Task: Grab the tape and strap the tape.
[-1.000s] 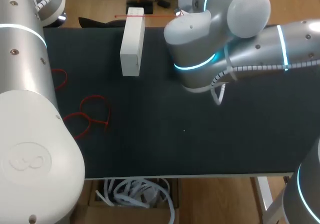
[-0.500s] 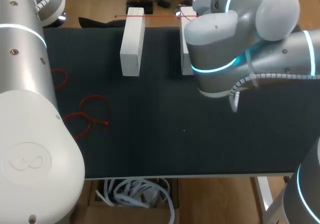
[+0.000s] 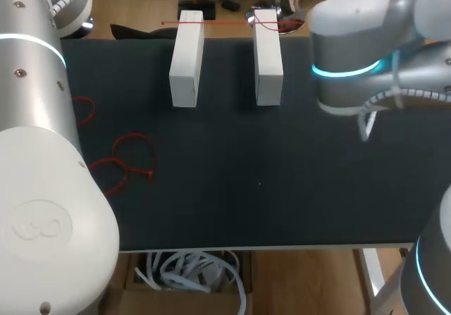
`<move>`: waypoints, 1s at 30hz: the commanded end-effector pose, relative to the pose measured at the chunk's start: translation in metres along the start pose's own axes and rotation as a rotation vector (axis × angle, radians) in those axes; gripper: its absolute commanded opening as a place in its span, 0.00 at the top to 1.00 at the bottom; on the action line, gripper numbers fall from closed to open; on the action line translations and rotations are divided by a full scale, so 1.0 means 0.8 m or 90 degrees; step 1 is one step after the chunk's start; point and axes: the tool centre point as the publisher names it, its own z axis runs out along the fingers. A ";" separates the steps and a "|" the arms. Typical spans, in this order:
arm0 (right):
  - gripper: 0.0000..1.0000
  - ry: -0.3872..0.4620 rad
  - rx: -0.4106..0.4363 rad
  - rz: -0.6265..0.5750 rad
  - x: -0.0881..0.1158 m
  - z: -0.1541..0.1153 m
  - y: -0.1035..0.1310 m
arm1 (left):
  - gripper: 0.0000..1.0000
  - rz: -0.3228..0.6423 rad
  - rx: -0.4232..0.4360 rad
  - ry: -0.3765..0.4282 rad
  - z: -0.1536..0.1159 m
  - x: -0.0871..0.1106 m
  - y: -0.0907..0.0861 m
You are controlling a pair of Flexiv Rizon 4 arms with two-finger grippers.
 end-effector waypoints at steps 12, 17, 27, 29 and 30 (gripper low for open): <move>0.00 0.064 -0.108 -0.050 -0.015 0.043 -0.006 | 1.00 0.000 -0.003 0.002 -0.002 -0.001 -0.001; 0.00 0.064 -0.108 -0.050 -0.015 0.043 -0.006 | 1.00 0.000 -0.003 0.002 -0.002 -0.001 -0.001; 0.00 0.064 -0.108 -0.050 -0.015 0.043 -0.006 | 1.00 -0.011 -0.014 -0.003 -0.002 -0.001 0.005; 0.00 0.064 -0.108 -0.050 -0.015 0.043 -0.006 | 1.00 -0.047 -0.021 -0.004 -0.003 0.000 0.022; 0.00 0.064 -0.108 -0.050 -0.015 0.043 -0.006 | 1.00 -0.065 -0.025 -0.006 -0.003 0.001 0.033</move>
